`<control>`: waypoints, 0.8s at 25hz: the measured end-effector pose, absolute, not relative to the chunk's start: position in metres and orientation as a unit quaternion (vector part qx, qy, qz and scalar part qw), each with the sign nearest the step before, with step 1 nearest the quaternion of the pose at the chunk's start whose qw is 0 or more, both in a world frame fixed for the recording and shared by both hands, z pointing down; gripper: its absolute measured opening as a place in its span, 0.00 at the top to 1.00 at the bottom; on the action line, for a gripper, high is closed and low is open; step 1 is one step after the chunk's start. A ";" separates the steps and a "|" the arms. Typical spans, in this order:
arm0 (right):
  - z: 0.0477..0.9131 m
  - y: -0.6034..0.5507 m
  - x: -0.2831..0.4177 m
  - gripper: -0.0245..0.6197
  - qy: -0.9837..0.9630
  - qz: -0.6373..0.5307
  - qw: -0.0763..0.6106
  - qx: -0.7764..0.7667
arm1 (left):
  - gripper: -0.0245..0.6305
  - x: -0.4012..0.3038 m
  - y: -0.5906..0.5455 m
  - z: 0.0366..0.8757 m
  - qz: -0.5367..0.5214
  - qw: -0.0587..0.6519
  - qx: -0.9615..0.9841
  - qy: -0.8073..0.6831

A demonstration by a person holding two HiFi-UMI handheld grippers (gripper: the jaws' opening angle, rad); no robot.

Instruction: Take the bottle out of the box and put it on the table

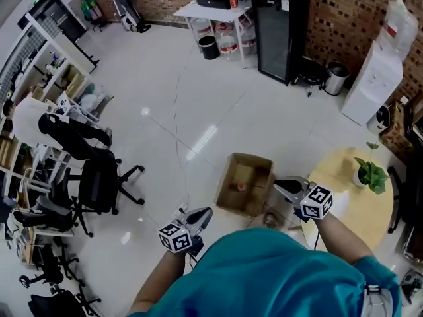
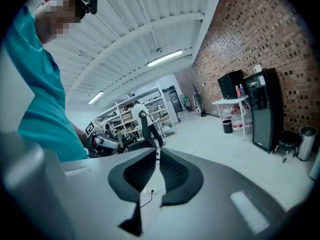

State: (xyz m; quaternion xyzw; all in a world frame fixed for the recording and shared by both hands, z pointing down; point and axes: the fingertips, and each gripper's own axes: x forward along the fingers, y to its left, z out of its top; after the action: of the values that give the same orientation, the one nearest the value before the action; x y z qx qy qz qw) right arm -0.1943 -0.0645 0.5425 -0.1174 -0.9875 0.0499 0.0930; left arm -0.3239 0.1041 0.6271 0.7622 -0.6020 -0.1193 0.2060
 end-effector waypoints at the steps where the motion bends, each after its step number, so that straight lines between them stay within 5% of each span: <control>1: 0.548 -0.095 -0.199 0.92 -0.986 0.056 0.095 -0.129 | 0.96 -0.322 0.075 0.630 -0.109 0.214 0.756 -0.609; 6: 0.601 -0.216 -0.226 0.89 -0.974 0.081 0.120 -0.172 | 0.96 -0.322 -0.053 0.667 -0.070 0.258 0.730 -0.629; 14: 0.667 -0.256 -0.312 0.85 -0.967 0.083 0.188 -0.150 | 0.88 -0.391 -0.125 0.740 -0.034 0.296 0.753 -0.587; 20: 1.010 -0.431 -0.402 0.83 -0.954 0.163 0.228 -0.106 | 0.80 -0.467 -0.304 1.038 0.082 0.362 0.749 -0.549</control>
State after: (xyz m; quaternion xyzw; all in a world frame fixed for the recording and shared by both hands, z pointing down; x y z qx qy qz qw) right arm -0.4020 -0.4306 1.0096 -0.1064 -0.9541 0.1627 0.2280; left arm -0.4667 -0.3041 1.0382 0.7490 -0.5492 0.0816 0.3616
